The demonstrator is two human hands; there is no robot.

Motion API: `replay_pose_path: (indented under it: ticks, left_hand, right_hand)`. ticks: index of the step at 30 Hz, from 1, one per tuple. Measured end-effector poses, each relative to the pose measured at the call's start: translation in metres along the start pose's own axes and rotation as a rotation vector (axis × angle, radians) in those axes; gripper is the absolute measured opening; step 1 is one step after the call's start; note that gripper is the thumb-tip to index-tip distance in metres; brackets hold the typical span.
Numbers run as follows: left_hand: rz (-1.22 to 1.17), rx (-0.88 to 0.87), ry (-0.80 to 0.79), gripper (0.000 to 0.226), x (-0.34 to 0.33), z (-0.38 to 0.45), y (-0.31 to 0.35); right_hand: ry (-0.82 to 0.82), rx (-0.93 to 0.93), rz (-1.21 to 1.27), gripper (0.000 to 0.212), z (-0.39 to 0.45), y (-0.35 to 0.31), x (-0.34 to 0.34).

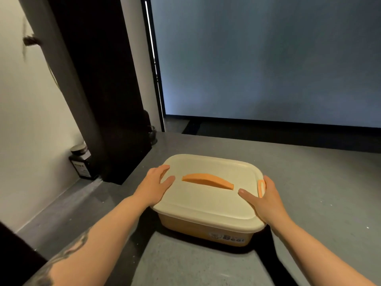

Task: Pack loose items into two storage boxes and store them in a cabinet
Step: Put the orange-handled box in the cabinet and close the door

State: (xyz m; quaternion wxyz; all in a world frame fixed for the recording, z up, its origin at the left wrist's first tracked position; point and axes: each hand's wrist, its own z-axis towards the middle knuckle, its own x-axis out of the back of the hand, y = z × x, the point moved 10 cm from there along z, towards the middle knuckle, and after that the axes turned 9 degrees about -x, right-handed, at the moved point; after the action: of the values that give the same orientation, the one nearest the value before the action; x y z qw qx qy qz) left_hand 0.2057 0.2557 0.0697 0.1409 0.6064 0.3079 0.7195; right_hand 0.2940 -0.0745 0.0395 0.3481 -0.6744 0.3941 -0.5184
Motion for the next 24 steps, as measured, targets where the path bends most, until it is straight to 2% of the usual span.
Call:
replay_pose_path:
  ticks: [4, 10, 15, 20, 24]
  left_hand:
    - [0.077, 0.059, -0.025, 0.064, -0.004, 0.001, -0.001]
    - [0.035, 0.093, 0.005, 0.064, -0.001, -0.011, 0.003]
    - [0.041, 0.147, 0.05, 0.063, -0.007, -0.053, 0.01]
    - [-0.073, 0.228, 0.135, 0.066, -0.014, -0.101, 0.01]
    - [-0.1, 0.301, 0.177, 0.067, -0.018, -0.139, 0.015]
  right_hand:
    - [-0.013, -0.029, 0.047, 0.092, 0.0, 0.001, 0.001]
    - [-0.062, -0.036, 0.118, 0.085, -0.011, -0.006, 0.005]
    - [-0.108, -0.017, 0.087, 0.08, -0.024, 0.0, 0.017]
    - [-0.129, -0.052, 0.049, 0.081, -0.035, 0.019, 0.032]
    - [-0.208, -0.043, 0.082, 0.076, -0.041, 0.025, 0.036]
